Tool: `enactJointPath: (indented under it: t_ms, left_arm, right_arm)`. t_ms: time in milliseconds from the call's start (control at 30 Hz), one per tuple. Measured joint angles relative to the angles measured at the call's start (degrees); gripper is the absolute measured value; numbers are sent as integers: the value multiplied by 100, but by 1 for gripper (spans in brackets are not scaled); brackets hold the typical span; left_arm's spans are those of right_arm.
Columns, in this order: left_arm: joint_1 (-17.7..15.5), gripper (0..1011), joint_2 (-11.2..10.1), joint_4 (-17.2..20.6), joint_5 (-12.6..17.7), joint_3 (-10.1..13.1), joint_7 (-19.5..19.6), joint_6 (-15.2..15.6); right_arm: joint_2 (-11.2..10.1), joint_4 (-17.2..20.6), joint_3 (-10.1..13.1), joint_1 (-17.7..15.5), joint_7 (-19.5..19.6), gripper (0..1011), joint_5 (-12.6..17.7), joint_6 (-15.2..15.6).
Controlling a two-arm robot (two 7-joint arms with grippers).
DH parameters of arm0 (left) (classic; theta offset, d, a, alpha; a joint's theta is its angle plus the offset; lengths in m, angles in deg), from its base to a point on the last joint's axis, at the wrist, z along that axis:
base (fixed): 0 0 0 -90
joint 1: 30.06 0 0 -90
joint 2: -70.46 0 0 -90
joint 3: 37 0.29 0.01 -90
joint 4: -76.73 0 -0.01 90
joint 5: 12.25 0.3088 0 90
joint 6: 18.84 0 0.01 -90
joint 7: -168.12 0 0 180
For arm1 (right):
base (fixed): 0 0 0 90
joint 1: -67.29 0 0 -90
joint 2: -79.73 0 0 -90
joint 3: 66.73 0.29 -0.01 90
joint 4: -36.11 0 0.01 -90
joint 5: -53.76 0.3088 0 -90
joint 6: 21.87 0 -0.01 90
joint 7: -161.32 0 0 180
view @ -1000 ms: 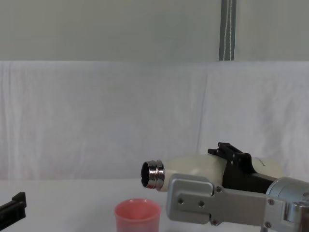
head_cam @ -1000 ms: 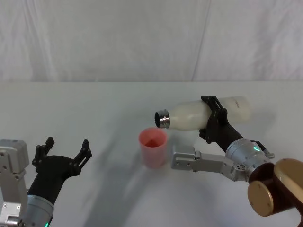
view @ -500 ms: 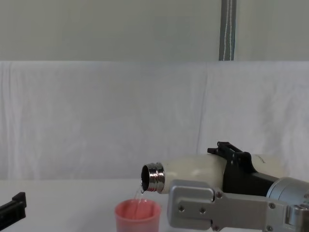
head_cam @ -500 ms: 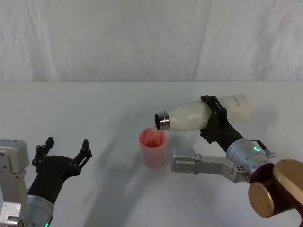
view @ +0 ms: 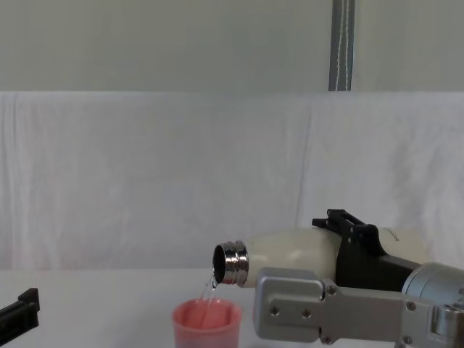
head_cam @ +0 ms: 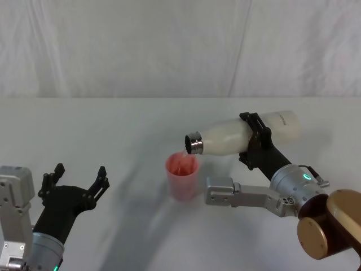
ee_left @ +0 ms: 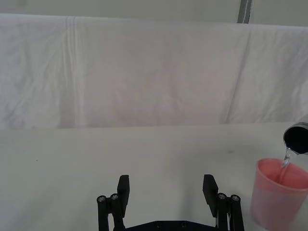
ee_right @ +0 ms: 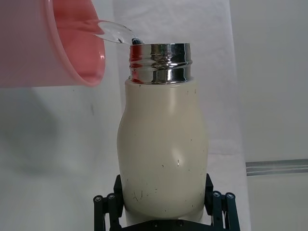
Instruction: Grasp the thermos with one hand and pour water into the cup lid.
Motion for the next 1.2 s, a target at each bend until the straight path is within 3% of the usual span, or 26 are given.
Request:
enactJointPath:
  t_ms: [1200]
  left_arm:
    - [0, 1001, 0, 0, 0, 0, 0, 0]
  right_arm:
    - [-21, 19, 8, 56, -8, 950, -53, 27]
